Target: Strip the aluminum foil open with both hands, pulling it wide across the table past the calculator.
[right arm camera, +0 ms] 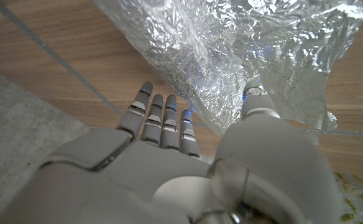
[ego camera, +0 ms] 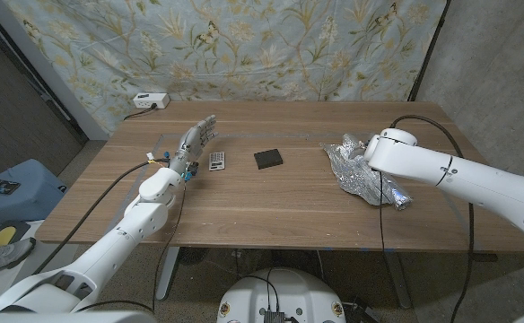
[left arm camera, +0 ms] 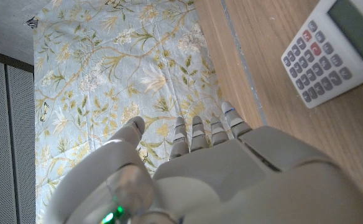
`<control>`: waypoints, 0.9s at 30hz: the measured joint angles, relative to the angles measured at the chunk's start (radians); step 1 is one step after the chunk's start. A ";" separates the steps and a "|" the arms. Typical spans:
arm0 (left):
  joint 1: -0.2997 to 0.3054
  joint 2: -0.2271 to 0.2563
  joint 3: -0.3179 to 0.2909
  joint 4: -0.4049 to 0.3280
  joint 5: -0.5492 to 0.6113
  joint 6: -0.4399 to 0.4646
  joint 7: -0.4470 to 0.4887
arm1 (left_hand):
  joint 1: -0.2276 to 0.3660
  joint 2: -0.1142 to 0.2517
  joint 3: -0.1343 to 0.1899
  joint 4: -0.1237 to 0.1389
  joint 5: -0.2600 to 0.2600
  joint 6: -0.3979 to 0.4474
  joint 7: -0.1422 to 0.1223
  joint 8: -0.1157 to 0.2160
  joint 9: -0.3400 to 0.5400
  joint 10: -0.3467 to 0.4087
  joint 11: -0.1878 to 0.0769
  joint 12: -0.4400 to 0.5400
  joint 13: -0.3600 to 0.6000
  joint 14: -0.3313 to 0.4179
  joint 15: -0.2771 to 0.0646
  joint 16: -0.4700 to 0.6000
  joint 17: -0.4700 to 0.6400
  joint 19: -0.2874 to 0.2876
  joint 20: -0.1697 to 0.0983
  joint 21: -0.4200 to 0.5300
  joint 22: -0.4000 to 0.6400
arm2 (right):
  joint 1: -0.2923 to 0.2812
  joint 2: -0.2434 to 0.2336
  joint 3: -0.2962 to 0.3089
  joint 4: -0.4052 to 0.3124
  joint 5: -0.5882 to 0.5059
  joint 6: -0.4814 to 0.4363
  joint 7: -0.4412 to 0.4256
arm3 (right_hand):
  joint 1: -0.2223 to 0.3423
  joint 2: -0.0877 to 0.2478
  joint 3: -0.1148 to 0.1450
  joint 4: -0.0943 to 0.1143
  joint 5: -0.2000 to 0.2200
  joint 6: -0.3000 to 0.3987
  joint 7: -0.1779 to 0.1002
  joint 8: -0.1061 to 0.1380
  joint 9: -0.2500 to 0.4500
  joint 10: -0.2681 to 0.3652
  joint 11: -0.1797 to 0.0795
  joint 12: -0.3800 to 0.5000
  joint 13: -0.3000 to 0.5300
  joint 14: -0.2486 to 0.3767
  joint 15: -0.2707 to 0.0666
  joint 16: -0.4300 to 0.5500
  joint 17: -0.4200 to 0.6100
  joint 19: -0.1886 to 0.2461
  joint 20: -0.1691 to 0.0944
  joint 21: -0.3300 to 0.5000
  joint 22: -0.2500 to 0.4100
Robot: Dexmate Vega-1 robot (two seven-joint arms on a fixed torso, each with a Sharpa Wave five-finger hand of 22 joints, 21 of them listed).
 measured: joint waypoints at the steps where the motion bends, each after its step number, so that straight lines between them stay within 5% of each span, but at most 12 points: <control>1: 0.000 0.000 0.000 0.000 0.000 0.000 0.000 | 0.000 0.000 0.001 -0.001 0.000 0.000 0.000 0.000 0.000 0.000 0.000 0.000 0.000 0.002 0.002 0.000 0.000 0.000 0.000 0.000 0.000 | 0.000 0.000 0.000 0.000 0.001 0.000 -0.003 | 0.004 0.004 0.000 0.000 0.000 0.003 0.000 0.003 0.000 0.003 -0.003 0.004 0.003 0.010 -0.003 0.004 0.000 0.000 0.000 0.000 0.000; 17: 0.001 0.001 0.002 -0.004 0.000 0.000 -0.003 | 0.000 0.000 0.001 -0.001 0.000 0.009 -0.002 0.000 0.000 0.005 0.005 0.000 0.000 0.003 0.003 0.000 0.000 0.004 0.004 -0.004 0.000 | 0.013 0.001 -0.029 0.010 0.063 -0.002 -0.095 | 0.044 0.024 -0.006 0.000 0.019 0.061 0.006 0.010 0.005 0.054 -0.009 0.073 0.054 0.135 -0.045 0.081 0.064 0.001 0.000 0.000 0.000; 27: 0.001 0.001 0.003 -0.004 0.001 0.002 -0.004 | -0.004 0.004 0.002 -0.001 0.000 0.009 -0.002 0.000 0.000 0.006 0.005 0.000 0.000 0.008 0.008 0.000 0.000 0.006 0.006 -0.004 0.000 | 0.035 -0.004 -0.055 0.015 0.184 -0.003 -0.217 | 0.090 0.035 -0.018 -0.004 0.027 0.101 0.009 0.018 0.014 0.078 -0.021 0.125 0.100 0.189 -0.078 0.145 0.135 0.093 -0.028 0.031 0.006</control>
